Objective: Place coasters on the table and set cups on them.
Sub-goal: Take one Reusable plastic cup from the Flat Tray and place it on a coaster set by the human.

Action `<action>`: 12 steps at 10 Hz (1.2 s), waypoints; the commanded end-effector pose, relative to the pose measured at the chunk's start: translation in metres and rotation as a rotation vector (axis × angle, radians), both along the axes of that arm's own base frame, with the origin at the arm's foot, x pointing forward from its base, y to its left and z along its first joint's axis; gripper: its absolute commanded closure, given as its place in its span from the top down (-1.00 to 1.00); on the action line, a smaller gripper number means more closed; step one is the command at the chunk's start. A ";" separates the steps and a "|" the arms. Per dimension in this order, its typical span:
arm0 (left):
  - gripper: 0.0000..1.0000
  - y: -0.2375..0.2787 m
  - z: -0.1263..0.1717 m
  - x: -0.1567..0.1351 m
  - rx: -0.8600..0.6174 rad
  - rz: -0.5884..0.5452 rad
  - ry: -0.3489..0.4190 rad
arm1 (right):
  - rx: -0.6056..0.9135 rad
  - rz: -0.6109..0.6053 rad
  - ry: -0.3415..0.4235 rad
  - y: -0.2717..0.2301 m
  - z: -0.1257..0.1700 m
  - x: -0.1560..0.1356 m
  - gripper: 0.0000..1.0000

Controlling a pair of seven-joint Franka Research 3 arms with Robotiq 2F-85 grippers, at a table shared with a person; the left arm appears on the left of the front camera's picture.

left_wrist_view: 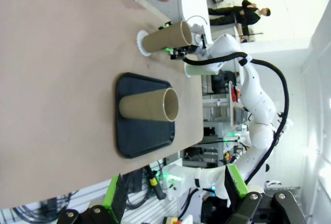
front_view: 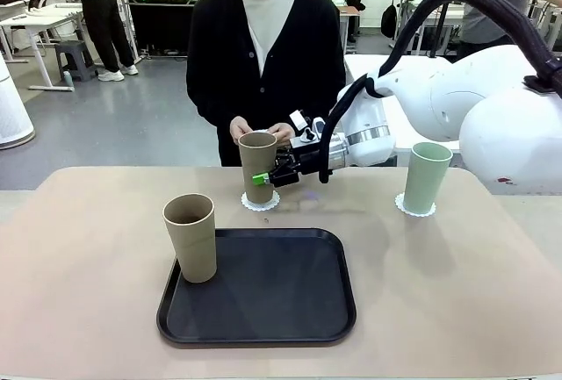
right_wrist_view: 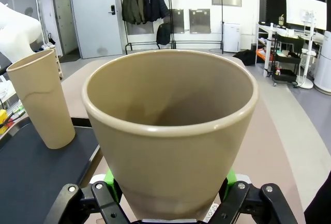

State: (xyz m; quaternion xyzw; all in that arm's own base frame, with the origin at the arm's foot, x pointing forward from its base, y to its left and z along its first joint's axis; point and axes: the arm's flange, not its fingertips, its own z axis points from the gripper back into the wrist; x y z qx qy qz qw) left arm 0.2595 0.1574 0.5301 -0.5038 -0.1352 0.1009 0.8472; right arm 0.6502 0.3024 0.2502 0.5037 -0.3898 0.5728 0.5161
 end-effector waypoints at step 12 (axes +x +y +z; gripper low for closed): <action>1.00 0.001 0.001 0.000 -0.010 -0.005 -0.014 | -0.145 0.026 0.042 -0.002 0.000 0.008 1.00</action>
